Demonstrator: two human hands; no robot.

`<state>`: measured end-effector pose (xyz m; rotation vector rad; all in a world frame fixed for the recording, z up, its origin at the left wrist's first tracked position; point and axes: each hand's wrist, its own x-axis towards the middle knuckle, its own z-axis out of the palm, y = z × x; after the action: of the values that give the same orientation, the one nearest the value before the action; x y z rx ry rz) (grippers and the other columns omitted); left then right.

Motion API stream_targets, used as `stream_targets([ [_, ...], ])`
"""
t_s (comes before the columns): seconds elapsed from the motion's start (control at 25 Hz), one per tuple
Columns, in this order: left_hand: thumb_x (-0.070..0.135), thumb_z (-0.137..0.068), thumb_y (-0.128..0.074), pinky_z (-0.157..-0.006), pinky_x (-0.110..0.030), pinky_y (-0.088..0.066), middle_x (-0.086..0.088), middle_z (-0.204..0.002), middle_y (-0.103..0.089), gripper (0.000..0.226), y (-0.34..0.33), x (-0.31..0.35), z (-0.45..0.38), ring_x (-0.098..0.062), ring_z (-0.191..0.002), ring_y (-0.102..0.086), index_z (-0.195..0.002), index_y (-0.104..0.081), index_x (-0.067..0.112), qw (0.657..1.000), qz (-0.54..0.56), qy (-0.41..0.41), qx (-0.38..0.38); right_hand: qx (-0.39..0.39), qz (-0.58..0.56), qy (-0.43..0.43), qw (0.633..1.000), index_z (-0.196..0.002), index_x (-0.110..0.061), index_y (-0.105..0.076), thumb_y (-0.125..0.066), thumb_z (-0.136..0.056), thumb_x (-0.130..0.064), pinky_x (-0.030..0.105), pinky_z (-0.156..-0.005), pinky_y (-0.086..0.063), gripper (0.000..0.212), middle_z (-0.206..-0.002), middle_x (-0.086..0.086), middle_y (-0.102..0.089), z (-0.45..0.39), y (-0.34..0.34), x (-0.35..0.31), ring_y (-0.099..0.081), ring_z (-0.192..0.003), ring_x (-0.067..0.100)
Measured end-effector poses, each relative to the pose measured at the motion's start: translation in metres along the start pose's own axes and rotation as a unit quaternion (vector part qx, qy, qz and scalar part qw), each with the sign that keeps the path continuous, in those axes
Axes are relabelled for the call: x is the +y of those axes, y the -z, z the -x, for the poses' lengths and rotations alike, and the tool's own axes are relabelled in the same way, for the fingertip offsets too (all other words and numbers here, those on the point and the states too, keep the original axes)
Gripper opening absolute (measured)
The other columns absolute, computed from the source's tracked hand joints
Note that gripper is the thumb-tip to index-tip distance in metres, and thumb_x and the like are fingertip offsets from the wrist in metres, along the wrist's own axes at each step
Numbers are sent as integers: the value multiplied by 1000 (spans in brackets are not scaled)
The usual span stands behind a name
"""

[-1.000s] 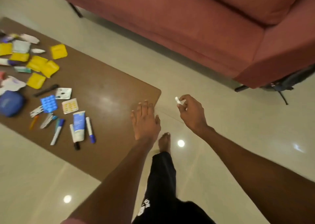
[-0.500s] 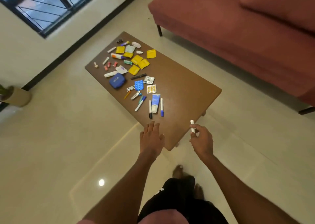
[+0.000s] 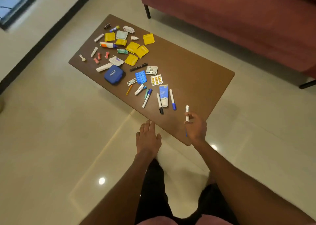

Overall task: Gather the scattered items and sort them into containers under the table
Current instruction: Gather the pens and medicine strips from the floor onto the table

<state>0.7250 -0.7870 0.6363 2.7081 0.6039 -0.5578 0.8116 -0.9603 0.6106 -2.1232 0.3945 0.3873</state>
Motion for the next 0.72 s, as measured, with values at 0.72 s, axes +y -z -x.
stream_targets([
  [0.72, 26, -98, -59, -110, -46, -44, -6, -167, -19, 63, -43, -156, -293, -30, -148, -29, -153, -31, 14, 989, -8, -131, -72, 106, 157, -66, 980, -120, -19, -64, -59, -87, -2, 31, -80, -46, 38, -116, 3, -70, -193, -168, 16, -64, -106, 27],
])
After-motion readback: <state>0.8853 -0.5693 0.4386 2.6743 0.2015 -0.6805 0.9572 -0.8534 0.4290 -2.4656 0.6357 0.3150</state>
